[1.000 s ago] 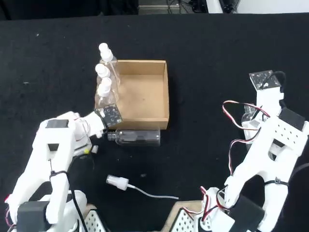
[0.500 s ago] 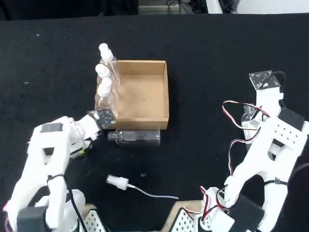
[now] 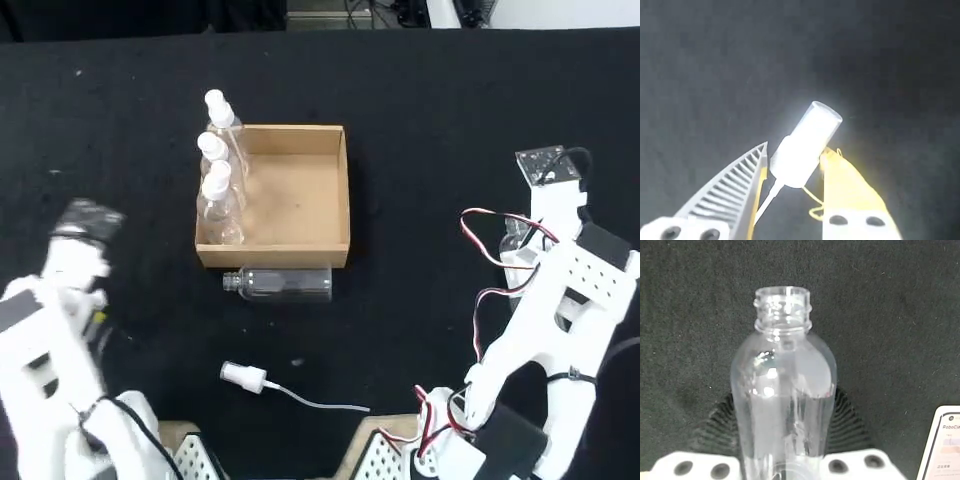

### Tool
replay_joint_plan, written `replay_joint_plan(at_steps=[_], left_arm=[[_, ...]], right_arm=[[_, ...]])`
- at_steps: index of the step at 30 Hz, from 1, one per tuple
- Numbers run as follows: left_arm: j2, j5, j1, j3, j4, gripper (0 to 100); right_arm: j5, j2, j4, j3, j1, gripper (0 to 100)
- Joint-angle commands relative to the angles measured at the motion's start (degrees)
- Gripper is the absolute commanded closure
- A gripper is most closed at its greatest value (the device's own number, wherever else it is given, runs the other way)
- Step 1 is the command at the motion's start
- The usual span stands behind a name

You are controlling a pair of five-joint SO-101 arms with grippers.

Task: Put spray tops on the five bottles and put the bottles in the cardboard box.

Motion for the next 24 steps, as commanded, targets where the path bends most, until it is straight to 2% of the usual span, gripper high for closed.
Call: replay_joint_plan(at_steps=[1,5,7,13,19,24], left_arm=[[7.12,5.71,-8.4,-6.46,-0.62,97],[18.73,6.77,-13.67,-10.86,-0.7,97],[23.56,4.13,-14.81,-12.53,-0.7,95],[28.13,-8.97,-14.81,-16.04,-1.14,75],[28.31,-30.24,-14.11,-16.4,-1.14,78],[28.75,-35.16,-14.11,-14.37,-1.05,78]], right_arm=[[-0.26,-3.3,0.53,-0.66,-1.05,98.7],[-0.26,-3.3,0.53,-0.66,-1.05,98.7],[-0.26,-3.3,0.53,-0.66,-1.05,98.7],[-0.26,-3.3,0.53,-0.75,-1.05,98.7],[-0.26,-3.3,0.53,-0.75,-0.7,98.7],[-0.26,-3.3,0.53,-0.75,-0.62,98.7]])
